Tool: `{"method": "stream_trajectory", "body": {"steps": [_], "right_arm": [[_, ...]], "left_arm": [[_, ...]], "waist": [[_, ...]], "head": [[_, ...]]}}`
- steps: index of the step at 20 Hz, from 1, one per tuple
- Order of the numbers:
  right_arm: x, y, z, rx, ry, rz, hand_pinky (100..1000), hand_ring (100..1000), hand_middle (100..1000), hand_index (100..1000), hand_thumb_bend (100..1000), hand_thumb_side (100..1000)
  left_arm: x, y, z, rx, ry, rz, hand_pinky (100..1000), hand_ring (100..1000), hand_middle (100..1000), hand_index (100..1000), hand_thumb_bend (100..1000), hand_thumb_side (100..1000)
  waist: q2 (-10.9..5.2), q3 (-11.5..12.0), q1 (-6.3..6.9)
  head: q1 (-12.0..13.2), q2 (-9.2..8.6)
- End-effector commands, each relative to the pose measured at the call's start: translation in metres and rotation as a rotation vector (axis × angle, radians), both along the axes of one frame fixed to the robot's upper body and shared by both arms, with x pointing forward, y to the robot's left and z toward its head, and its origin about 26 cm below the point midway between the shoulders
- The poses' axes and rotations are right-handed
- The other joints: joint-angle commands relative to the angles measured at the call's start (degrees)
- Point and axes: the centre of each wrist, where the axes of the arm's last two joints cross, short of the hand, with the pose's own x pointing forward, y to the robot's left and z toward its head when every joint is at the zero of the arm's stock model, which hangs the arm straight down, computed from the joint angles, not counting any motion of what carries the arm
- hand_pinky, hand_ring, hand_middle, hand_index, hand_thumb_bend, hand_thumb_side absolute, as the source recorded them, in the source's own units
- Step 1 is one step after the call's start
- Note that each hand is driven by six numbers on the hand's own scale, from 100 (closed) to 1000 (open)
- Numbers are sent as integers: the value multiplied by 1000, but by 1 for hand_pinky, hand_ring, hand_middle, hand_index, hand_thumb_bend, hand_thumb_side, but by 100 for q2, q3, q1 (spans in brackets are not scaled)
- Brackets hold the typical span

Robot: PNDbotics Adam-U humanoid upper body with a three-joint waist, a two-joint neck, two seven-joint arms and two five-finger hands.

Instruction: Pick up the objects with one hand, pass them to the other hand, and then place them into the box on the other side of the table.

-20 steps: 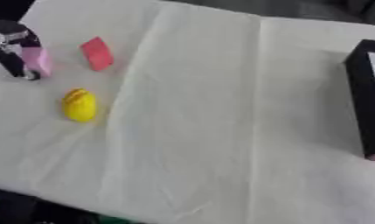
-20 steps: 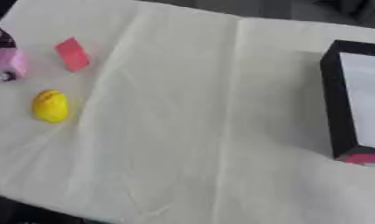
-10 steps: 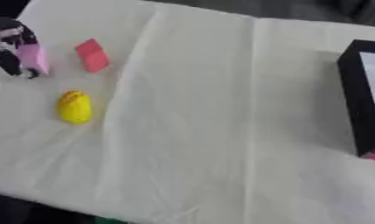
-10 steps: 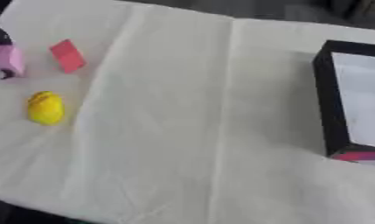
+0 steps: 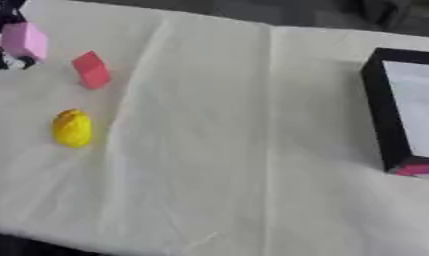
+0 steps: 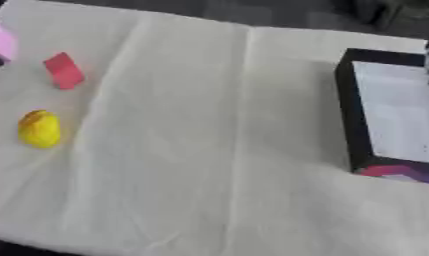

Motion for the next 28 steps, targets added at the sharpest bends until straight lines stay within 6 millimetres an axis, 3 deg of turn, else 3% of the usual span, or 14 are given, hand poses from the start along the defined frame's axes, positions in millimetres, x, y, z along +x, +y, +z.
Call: {"method": "stream_trajectory", "body": {"steps": [1,9,12,19,28], "right_arm": [[-3,7,25,-105,-5,40,887,892,890,1000,185,231],[0,47,53,-246,166,216,888,895,895,1000,195,297],[0,61,60,-315,183,269,884,892,886,1000,221,268],[-3,70,71,-653,182,302,876,892,879,991,324,252],[-4,107,67,-891,199,368,870,896,882,981,386,242]], "left_arm": [[-6,-19,13,-105,-138,-67,712,497,440,553,104,100],[-21,-91,-19,-195,-293,-161,700,499,451,567,100,100],[-25,-112,-36,-235,-294,-190,695,488,444,562,100,100],[-35,-151,-57,-397,-282,-246,688,477,443,565,100,100],[-46,-193,-69,-414,-431,-266,688,488,451,573,100,100]], "waist": [[-221,24,49],[-350,65,54],[-380,83,65],[-428,71,27],[-467,26,39]], "head": [[-177,69],[-468,246],[-562,290],[-515,297],[-556,334]]}}
